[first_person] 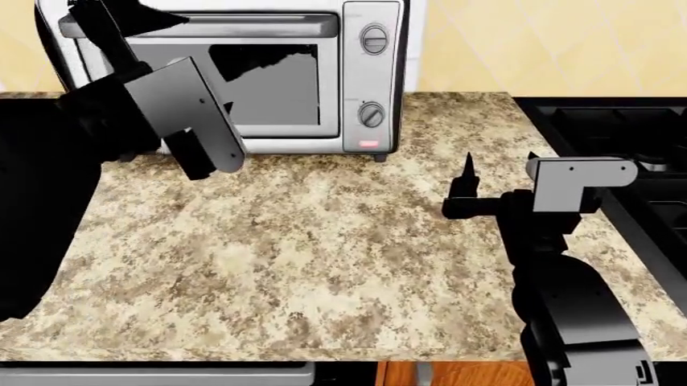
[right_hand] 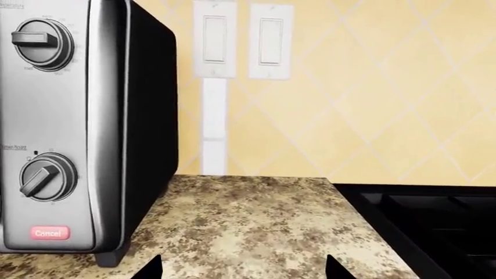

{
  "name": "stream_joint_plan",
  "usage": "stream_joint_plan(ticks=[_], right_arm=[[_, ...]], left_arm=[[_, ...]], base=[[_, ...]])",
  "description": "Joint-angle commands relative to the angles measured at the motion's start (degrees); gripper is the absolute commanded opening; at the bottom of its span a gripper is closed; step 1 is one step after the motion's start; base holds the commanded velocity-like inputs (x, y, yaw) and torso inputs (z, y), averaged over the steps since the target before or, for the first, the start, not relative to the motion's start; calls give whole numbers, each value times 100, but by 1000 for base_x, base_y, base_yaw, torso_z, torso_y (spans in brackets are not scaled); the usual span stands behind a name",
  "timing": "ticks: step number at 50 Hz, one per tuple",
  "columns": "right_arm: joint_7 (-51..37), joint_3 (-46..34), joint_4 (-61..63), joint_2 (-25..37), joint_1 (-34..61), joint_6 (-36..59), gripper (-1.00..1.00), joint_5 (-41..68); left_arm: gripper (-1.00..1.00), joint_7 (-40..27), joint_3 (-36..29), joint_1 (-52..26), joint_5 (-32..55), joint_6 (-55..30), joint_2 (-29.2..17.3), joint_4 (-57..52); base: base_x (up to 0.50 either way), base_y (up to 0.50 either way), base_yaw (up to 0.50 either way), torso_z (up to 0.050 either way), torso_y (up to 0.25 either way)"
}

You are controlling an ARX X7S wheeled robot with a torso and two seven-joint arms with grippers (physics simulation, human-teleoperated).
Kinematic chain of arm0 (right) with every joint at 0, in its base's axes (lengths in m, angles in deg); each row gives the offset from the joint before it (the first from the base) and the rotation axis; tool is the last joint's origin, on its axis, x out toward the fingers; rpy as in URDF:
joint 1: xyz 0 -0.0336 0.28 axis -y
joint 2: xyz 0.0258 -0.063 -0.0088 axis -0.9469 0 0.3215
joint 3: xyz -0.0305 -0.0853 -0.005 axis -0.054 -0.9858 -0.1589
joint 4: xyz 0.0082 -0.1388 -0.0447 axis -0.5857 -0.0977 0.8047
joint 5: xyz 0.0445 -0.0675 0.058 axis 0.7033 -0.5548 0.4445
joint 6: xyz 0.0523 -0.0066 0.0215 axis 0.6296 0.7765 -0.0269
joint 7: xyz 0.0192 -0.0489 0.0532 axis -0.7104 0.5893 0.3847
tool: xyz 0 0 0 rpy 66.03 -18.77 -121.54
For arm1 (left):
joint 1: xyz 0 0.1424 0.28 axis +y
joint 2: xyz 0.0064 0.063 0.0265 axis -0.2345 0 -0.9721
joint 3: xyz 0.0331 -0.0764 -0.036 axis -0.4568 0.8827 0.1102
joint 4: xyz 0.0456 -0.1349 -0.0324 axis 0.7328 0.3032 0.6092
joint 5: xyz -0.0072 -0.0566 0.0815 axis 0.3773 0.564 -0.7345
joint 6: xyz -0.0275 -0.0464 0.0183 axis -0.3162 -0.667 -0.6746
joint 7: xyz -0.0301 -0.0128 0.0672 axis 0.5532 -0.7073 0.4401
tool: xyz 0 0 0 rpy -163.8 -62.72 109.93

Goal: Open the toaster oven door.

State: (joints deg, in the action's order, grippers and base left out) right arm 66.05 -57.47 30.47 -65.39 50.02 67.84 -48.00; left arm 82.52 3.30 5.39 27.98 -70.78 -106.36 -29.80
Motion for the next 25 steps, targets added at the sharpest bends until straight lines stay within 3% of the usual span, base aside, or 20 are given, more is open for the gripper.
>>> stream_joint_plan(ticks=[1, 25], right_arm=[[-12, 22, -12, 22, -25, -42, 100, 42], [-80, 52, -3, 95, 16, -10, 100, 94]], left_arm=[[100, 616, -453, -662, -246, 338, 25, 621], [100, 570, -983, -1314, -701, 1697, 707, 2545]], base=[[0, 0, 0, 0, 0], [0, 0, 0, 0, 0]])
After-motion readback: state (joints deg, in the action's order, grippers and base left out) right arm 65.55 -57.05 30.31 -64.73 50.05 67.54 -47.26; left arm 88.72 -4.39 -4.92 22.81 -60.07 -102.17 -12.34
